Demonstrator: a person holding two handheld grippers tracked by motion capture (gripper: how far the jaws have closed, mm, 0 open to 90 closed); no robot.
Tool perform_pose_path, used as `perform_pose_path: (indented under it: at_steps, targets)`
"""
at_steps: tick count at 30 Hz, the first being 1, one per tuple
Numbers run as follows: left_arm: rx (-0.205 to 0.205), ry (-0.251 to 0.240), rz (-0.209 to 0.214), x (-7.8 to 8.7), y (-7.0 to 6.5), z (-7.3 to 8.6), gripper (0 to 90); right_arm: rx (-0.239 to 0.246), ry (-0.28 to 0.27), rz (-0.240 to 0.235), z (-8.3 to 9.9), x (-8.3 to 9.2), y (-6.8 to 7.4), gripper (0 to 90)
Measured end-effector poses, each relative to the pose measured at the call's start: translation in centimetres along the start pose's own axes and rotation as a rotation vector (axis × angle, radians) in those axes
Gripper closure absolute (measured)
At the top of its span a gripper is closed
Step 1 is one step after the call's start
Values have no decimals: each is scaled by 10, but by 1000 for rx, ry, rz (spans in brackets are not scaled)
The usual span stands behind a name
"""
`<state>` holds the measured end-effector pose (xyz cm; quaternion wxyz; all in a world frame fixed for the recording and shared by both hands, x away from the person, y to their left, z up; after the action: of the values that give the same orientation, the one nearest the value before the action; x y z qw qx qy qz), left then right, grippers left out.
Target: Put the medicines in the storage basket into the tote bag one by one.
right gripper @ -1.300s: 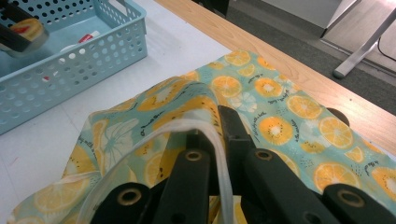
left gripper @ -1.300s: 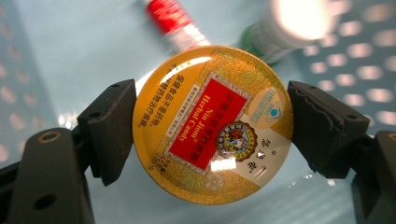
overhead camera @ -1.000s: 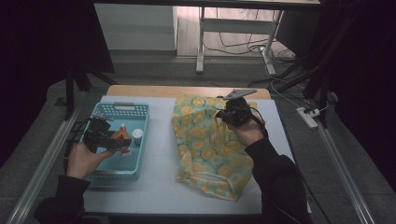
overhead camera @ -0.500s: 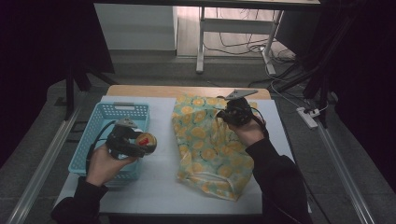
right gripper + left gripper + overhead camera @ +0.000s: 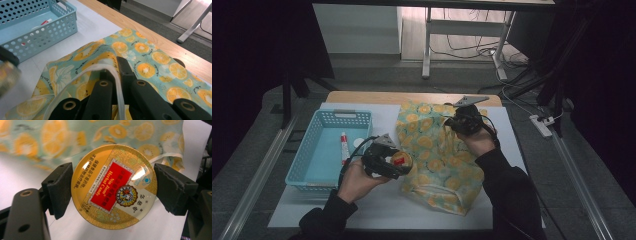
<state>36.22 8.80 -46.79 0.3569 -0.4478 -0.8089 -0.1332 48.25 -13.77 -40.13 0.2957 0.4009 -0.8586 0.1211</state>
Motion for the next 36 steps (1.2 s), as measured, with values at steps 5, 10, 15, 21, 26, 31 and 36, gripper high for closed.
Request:
perform_pose_path:
  at_steps: [5,10,15,21,26,31,36]
  targets:
    - [-41,5,17,-24,-8,-14,211,-3,-3,-2,1,-1,0,894]
    - [-60,7,34,-49,-11,-25,210,-1,-8,-4,1,-1,0,894]
    - [-71,11,34,-70,-11,-30,210,-5,-10,-4,2,0,-1,894]
    - [-83,13,23,-89,-6,-35,210,-7,-11,1,3,0,-3,895]
    - [-97,10,4,-101,-2,-41,210,-7,-14,5,2,-1,-4,894]
    - [-98,19,-18,-114,6,-45,210,-3,-12,13,3,-1,-5,894]
    - [-100,28,-32,-124,15,-48,210,-10,-10,18,5,-2,-7,894]
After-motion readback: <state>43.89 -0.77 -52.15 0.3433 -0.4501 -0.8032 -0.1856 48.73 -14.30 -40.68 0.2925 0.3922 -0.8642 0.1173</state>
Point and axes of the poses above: each handheld gripper's, and its own axes: x roughly backward along the jaws, z roughly out of its underside, y roughly to its left, the point moved 3 cm from there along -x, roughly forward along the jaws, and after that the axes turned 6 degrees about -x, right-handed, at the moved point
